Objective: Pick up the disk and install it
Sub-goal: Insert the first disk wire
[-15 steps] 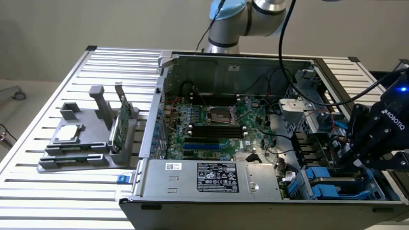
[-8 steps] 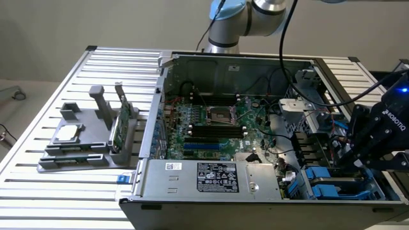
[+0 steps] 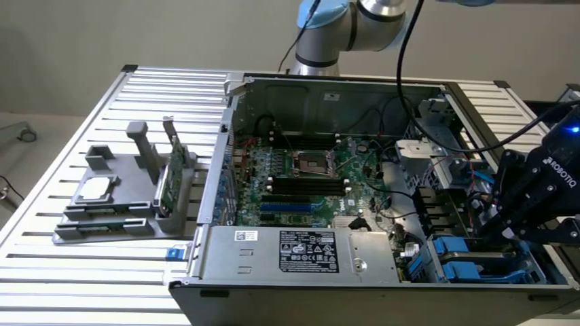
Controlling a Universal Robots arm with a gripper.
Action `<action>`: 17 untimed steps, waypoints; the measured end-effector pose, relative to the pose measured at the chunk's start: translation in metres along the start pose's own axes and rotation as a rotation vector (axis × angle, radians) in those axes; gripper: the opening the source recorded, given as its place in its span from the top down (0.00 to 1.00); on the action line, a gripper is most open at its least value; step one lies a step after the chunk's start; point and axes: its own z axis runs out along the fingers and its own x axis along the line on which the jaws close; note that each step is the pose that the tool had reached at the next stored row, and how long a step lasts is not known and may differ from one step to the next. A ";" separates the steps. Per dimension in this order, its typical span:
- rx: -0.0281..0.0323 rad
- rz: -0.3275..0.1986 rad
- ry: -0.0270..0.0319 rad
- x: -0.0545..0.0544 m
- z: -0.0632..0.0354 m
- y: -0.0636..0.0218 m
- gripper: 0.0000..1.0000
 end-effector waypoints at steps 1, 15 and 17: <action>0.0010 0.000 -0.0001 0.000 0.0003 0.0002 0.84; 0.0217 -0.002 -0.0003 -0.002 0.0003 0.0070 0.84; 0.0231 -0.003 0.0003 -0.005 0.0014 0.0075 0.84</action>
